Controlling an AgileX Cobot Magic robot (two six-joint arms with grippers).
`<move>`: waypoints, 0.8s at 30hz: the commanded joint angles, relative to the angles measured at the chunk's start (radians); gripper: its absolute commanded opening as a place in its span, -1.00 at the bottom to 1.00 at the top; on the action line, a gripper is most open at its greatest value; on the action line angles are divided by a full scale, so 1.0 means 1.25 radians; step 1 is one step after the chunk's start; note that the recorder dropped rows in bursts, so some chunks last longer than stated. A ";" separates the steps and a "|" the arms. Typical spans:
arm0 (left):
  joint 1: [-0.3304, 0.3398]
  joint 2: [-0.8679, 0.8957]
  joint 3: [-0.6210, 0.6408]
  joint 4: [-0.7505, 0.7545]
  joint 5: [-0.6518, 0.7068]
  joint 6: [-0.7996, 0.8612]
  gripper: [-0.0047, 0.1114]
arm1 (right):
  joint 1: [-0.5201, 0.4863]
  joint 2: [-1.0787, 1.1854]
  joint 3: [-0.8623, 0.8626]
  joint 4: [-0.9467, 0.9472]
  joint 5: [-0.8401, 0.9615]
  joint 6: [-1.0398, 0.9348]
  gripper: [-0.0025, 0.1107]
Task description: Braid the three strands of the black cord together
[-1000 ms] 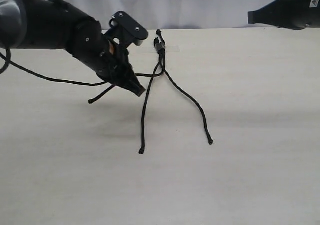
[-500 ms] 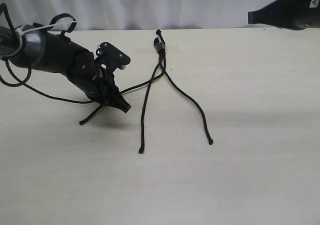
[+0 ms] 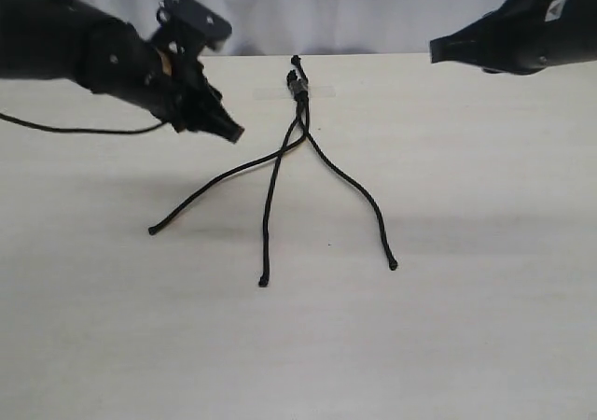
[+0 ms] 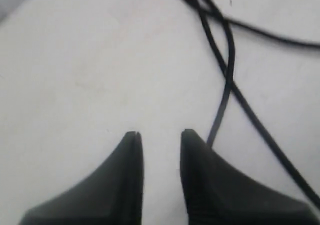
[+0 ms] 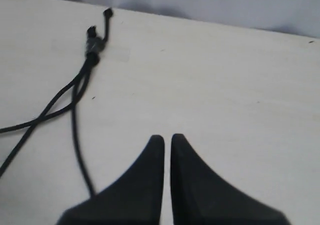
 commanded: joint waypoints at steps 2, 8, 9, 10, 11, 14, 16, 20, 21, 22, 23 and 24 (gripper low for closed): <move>0.033 -0.201 0.050 -0.023 -0.049 0.003 -0.92 | 0.127 0.023 -0.024 0.008 0.084 -0.014 -0.88; 0.102 -0.379 0.177 -0.040 -0.130 0.003 -0.92 | 0.260 0.165 -0.035 0.019 0.029 -0.010 -0.73; 0.112 -0.399 0.189 -0.040 -0.143 0.003 -0.92 | 0.275 0.187 -0.049 0.025 0.036 -0.010 -0.65; 0.119 -0.415 0.196 -0.040 -0.147 0.003 -0.92 | 0.293 0.219 -0.066 0.042 0.046 -0.010 -0.52; 0.122 -0.425 0.202 -0.040 -0.147 0.003 -0.92 | 0.304 0.240 -0.082 0.055 0.050 -0.010 -0.43; 0.122 -0.441 0.203 -0.040 -0.143 0.003 -0.92 | 0.341 0.310 -0.133 0.070 0.079 -0.010 -0.18; 0.121 -0.441 0.203 -0.040 -0.145 0.003 -0.92 | 0.358 0.358 -0.168 0.073 0.109 -0.010 -0.08; 0.121 -0.441 0.203 -0.040 -0.145 0.003 -0.92 | 0.372 0.433 -0.215 0.083 0.137 -0.010 -0.07; 0.121 -0.441 0.203 -0.040 -0.145 0.003 -0.92 | 0.372 0.448 -0.223 0.092 0.140 -0.010 -0.07; 0.121 -0.441 0.203 -0.040 -0.145 0.003 -0.92 | 0.372 0.461 -0.230 0.090 0.144 -0.010 -0.07; 0.121 -0.441 0.203 -0.040 -0.145 0.003 -0.92 | 0.370 0.470 -0.235 0.090 0.146 -0.010 -0.07; 0.121 -0.441 0.203 -0.040 -0.145 0.003 -0.92 | 0.370 0.479 -0.236 0.090 0.148 -0.010 -0.07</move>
